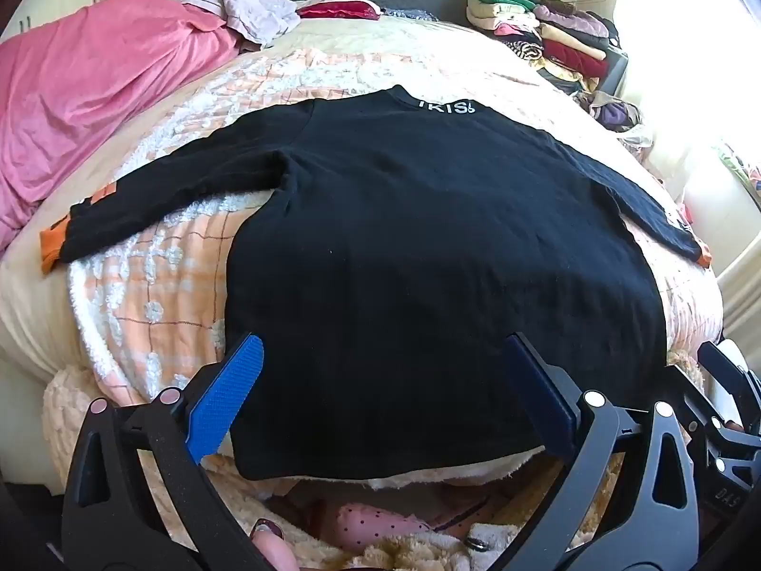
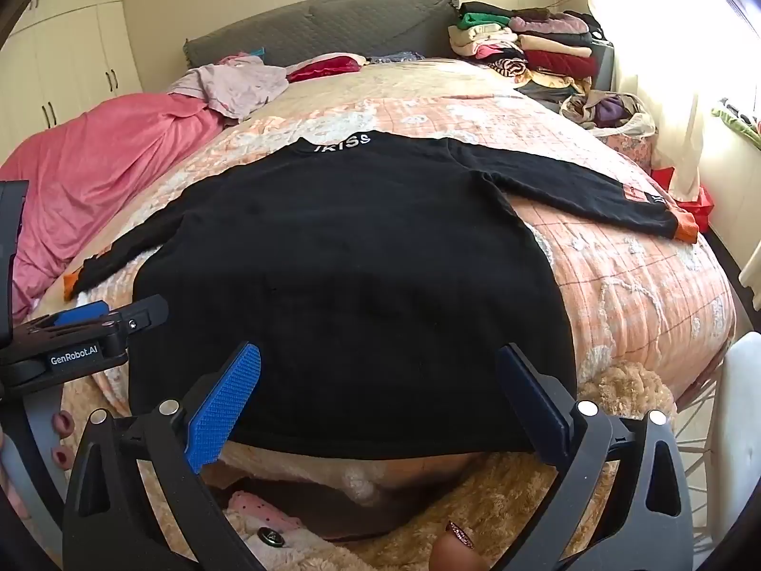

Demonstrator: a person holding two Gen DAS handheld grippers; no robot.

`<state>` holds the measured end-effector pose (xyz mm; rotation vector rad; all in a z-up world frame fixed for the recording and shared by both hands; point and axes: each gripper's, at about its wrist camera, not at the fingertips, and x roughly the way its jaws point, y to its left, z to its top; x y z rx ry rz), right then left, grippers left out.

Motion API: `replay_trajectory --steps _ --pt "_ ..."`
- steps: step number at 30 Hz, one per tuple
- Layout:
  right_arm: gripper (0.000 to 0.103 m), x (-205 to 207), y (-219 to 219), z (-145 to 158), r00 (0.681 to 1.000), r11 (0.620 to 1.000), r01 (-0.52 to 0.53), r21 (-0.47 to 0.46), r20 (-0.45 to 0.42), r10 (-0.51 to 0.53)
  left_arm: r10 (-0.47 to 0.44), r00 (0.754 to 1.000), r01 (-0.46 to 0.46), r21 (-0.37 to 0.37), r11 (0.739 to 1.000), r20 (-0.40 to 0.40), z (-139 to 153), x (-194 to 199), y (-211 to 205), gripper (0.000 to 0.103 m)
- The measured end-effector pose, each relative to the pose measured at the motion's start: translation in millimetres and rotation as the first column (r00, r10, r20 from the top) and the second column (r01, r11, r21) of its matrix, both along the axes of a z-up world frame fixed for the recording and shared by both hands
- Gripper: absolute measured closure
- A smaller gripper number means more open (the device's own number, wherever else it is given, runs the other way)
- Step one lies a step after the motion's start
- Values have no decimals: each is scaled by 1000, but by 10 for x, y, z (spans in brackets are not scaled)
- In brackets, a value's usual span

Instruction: Fold small clothes

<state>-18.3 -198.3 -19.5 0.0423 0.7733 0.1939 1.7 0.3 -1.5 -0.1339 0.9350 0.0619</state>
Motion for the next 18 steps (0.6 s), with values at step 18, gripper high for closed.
replay_trajectory --steps 18 --pt "4 27 -10 -25 1000 1000 1 24 -26 0 -2 1000 2 2 1000 20 29 -75 45 8"
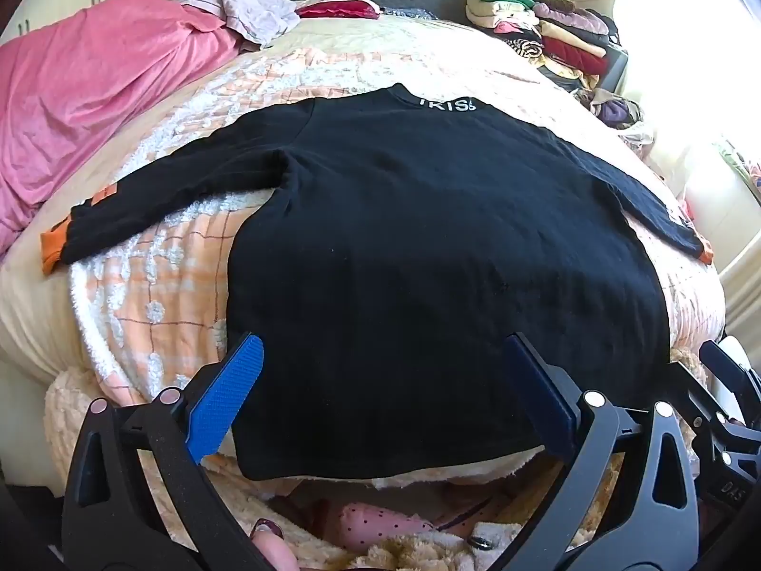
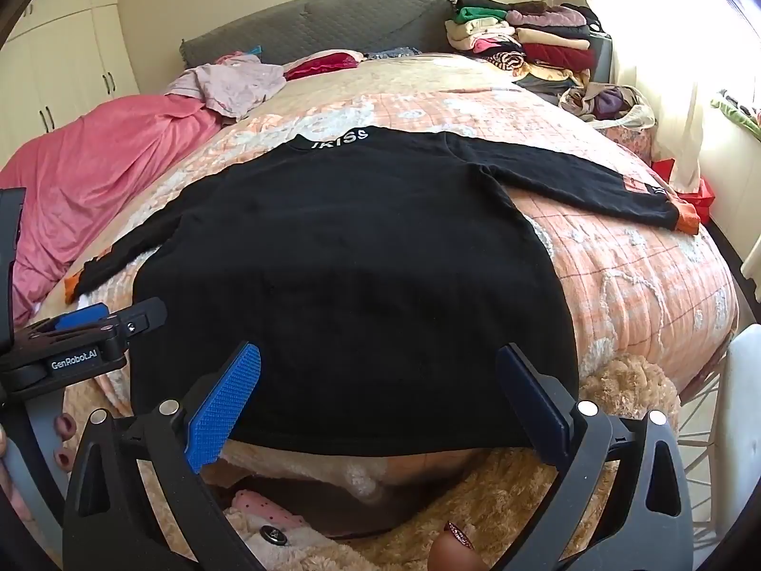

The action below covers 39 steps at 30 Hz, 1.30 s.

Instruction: Fold small clothes

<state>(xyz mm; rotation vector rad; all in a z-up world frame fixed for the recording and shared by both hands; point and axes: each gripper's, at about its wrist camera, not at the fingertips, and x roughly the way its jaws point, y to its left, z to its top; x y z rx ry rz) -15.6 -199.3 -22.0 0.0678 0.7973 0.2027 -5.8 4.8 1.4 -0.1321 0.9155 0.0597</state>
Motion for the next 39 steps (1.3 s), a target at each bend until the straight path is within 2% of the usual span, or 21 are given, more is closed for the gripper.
replay_trajectory --steps 39 --pt "4 -16 9 30 1000 1000 12 0 2 -12 -15 1000 15 0 1000 -10 -19 60 -67 8"
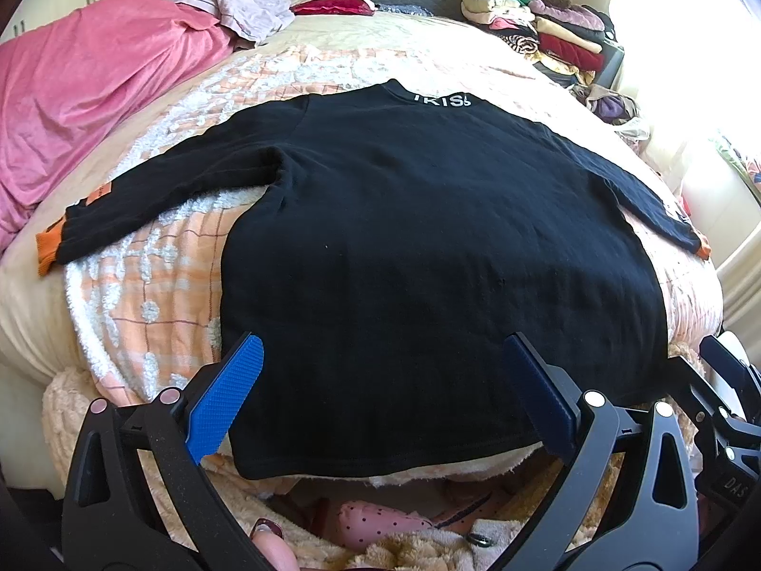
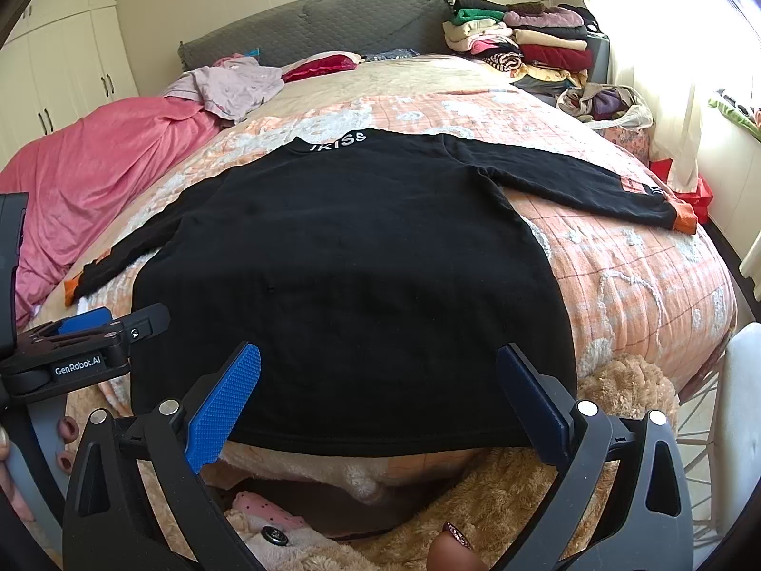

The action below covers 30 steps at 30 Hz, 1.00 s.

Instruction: Fold small clothes

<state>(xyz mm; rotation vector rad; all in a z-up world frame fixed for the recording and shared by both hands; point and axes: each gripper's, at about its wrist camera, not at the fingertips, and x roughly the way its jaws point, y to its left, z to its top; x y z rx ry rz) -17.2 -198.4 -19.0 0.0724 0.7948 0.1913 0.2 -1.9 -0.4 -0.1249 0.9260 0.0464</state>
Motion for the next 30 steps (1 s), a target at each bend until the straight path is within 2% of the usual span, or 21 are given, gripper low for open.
replay_trajectory --steps 15,30 --pt "4 31 -30 -4 1000 1000 10 8 -6 -9 -5 1000 5 0 1000 -8 -24 61 4 8" --pt "4 361 -2 91 1000 999 25 22 -17 -25 -16 999 16 -4 1000 -27 11 360 42 8"
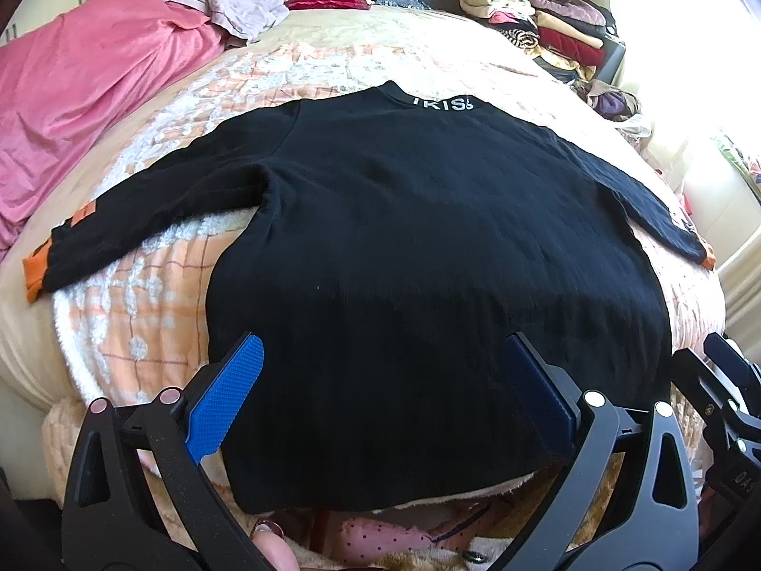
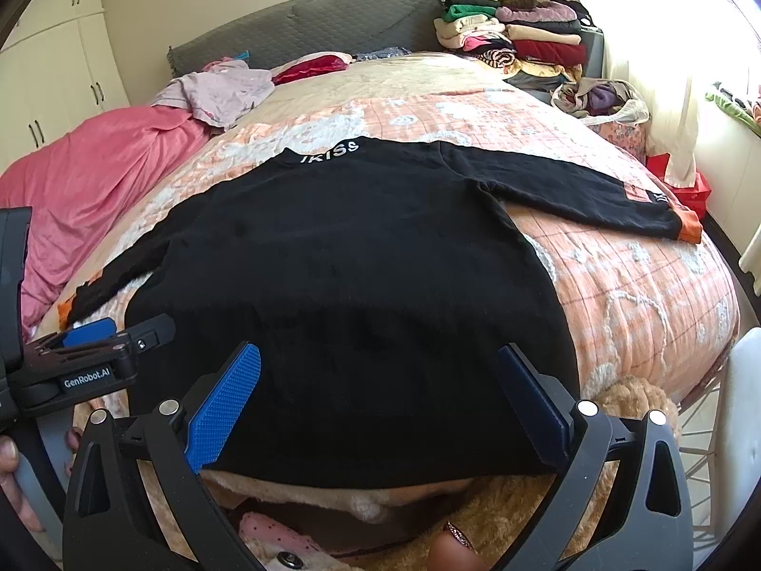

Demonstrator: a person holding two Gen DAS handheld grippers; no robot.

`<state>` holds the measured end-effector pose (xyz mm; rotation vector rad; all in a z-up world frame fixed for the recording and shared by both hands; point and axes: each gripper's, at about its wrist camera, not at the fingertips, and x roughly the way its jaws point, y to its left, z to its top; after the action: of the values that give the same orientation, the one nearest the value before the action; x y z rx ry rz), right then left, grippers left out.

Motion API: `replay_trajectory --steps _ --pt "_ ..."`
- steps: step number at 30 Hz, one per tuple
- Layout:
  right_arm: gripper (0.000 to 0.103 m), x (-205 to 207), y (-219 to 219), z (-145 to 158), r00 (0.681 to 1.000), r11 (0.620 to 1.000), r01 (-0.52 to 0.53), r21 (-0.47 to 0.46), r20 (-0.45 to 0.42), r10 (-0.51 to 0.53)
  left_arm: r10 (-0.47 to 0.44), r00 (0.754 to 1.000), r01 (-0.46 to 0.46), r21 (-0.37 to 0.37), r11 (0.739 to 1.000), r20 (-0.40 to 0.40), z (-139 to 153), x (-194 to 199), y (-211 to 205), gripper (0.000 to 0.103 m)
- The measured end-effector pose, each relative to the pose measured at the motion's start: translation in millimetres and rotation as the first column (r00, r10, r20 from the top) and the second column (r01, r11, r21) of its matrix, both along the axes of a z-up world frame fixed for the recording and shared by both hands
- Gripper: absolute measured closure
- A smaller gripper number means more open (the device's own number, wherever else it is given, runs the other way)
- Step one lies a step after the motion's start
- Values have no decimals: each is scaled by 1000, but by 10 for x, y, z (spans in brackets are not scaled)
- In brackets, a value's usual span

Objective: Fold small clothes
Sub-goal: 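Move the right tool toward the orange cuff of a sweatshirt sleeve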

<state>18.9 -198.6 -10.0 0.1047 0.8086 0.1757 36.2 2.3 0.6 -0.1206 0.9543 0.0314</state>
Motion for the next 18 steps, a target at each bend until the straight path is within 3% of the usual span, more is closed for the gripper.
replay_trajectory --steps 18 --pt "4 746 -137 93 997 997 71 22 -30 -70 -21 1000 21 0 1000 -16 109 621 26 8"
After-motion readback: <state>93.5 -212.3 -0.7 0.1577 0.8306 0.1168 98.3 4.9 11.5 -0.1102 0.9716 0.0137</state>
